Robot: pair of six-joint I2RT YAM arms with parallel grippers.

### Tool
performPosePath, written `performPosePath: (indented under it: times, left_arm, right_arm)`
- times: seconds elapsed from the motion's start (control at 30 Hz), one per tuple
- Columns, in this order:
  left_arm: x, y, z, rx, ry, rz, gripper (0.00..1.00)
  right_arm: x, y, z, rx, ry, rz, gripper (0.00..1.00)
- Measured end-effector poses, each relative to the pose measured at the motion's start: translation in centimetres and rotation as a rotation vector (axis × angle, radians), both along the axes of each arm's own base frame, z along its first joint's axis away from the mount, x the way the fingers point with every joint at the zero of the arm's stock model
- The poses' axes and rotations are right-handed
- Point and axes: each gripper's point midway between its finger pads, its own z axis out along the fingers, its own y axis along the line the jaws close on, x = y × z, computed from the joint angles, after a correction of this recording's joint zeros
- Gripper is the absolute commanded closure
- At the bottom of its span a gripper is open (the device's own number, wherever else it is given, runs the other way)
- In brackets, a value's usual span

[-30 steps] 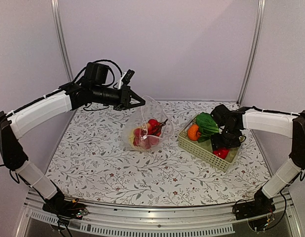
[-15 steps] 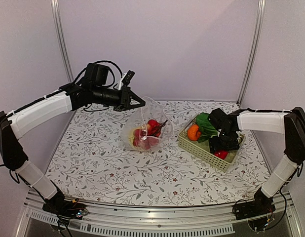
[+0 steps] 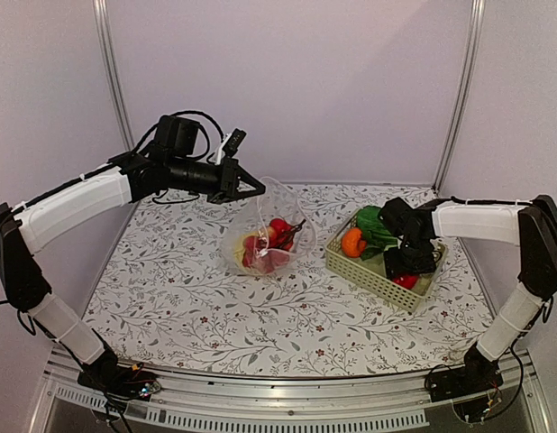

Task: Place the food in the zip-top bag and seal the zipper
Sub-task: Pick up the fake vegetable from the bin.

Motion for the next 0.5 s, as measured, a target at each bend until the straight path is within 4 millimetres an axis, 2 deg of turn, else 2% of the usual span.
performPosePath:
  times: [0.1,0.2,0.33,0.5]
  left_arm:
    - [0.0,0.0,0.0,0.001,0.0,0.001,1.0]
    - [0.0,0.0,0.0,0.0,0.0,0.001,1.0]
    - [0.0,0.0,0.0,-0.001,-0.001,0.0,1.0]
    - [-0.1,-0.1,0.1,-0.005,0.0,-0.006,1.0]
  right_arm:
    - [-0.5,-0.3,1.1,0.001,-0.004,0.003,0.26]
    - [-0.8,-0.5,3.7,0.025,-0.048,0.008,0.26]
    - [-0.4,0.4,9.6,0.135,-0.186,0.035,0.26]
    - [-0.9,2.7,16.6,0.349,-0.331,0.117,0.26]
